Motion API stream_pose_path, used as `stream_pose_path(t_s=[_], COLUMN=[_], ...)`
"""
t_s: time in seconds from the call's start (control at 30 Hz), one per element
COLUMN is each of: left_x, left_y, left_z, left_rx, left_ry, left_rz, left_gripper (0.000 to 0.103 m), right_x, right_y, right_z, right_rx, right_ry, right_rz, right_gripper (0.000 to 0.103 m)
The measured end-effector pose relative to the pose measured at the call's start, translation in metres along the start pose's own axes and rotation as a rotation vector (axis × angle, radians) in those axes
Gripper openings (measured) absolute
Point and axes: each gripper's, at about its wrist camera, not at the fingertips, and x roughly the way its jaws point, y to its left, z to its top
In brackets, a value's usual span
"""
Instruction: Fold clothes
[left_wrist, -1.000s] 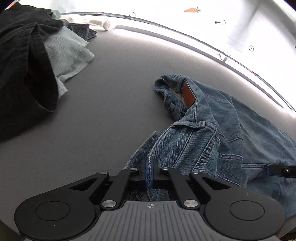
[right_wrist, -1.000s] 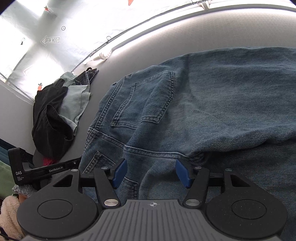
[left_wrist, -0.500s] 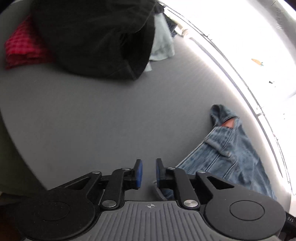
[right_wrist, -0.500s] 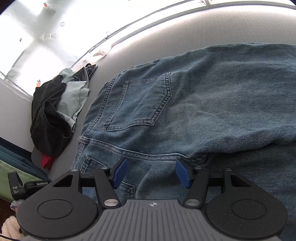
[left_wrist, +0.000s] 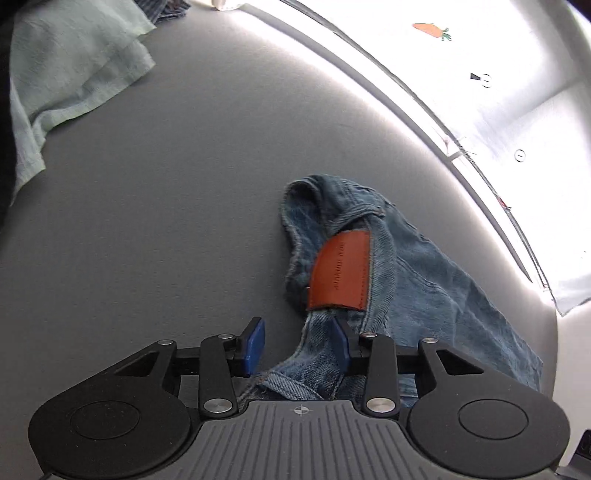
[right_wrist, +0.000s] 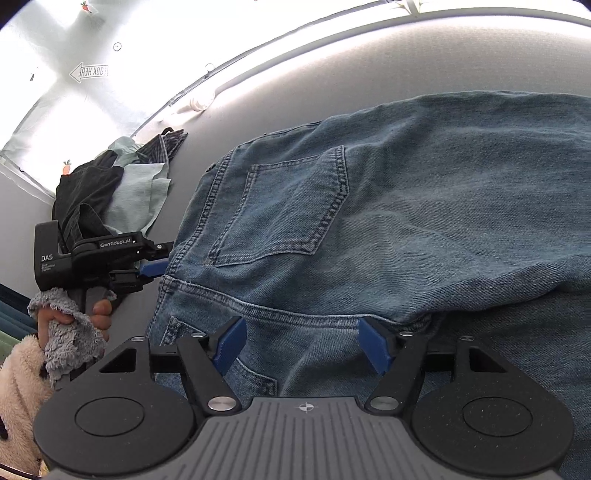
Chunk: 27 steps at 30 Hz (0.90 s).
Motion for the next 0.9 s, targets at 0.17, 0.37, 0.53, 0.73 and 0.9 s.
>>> stream_pose_path(t_s=[0.17, 0.37, 0.53, 0.73, 0.9], left_x=[0.0, 0.023, 0.052, 0.062, 0.023], left_y=[0.001, 0.025, 0.03, 0.019, 0.003], left_z=[-0.005, 0.012, 0.028, 0.025, 0.024], left_rx=[-0.007, -0.115, -0.155, -0.139, -0.053], left_ry=[0.094, 0.118, 0.163, 0.134, -0.014], left_rz=[-0.178, -0.26, -0.326, -0.288, -0.183], left_gripper=[0.054, 0.065, 0.068, 0.043, 0.034], right_x=[0.004, 0.019, 0.024, 0.024, 0.02], right_y=[-0.005, 0.002, 0.015, 0.014, 0.012], right_z=[0.0, 0.006, 0.005, 0.004, 0.003], right_rx=[0.049, 0.034, -0.018, -0.002, 0.021], right_ry=[0.004, 0.033, 0.059, 0.063, 0.06], right_rz=[-0.02, -0.028, -0.04, -0.052, -0.063], right_gripper=[0.071, 0.072, 0.072, 0.072, 0.072])
